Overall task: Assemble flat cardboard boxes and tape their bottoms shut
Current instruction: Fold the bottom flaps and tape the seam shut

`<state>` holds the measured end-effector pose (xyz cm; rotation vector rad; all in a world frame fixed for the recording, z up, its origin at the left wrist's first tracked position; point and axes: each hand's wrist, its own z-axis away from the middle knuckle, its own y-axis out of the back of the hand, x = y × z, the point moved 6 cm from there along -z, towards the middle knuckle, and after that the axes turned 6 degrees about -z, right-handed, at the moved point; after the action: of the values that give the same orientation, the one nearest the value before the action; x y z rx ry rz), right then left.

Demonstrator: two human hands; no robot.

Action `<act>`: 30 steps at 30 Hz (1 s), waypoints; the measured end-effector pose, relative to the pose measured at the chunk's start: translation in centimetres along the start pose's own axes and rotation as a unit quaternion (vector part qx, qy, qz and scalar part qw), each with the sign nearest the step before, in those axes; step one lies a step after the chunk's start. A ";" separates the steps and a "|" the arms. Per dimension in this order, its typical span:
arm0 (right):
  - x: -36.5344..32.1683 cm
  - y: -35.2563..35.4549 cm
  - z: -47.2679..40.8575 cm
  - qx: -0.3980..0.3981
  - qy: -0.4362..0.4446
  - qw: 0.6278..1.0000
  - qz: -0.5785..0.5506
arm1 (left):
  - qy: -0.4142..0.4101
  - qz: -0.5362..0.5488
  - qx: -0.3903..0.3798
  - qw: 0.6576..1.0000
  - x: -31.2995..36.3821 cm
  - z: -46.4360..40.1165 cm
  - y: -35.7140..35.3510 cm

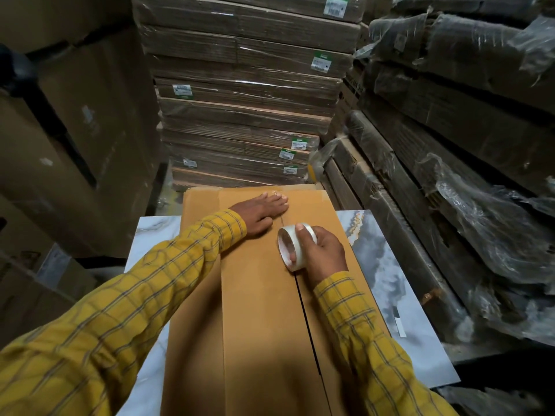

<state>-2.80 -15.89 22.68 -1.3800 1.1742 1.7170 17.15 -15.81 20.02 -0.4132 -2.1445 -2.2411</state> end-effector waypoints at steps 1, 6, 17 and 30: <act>0.0 0.0 -0.1 0.001 -0.010 1.000 0.009 | -0.001 -0.009 -0.001 1.000 0.0 -0.2 0.1; 0.4 0.1 -0.1 -0.026 -0.032 0.999 -0.012 | -0.027 -0.020 0.014 0.999 0.8 0.0 -0.5; 0.9 0.9 3.1 -0.018 -0.007 0.999 -0.033 | -0.042 -0.025 -0.004 0.999 1.7 0.8 -1.0; 2.0 1.6 5.9 -0.023 -0.046 0.997 -0.059 | -0.054 0.002 -0.003 0.999 3.8 2.7 -1.3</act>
<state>-7.02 -11.25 21.49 -1.3547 0.9893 1.7134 13.67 -12.43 19.55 -0.5511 -2.1845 -2.2737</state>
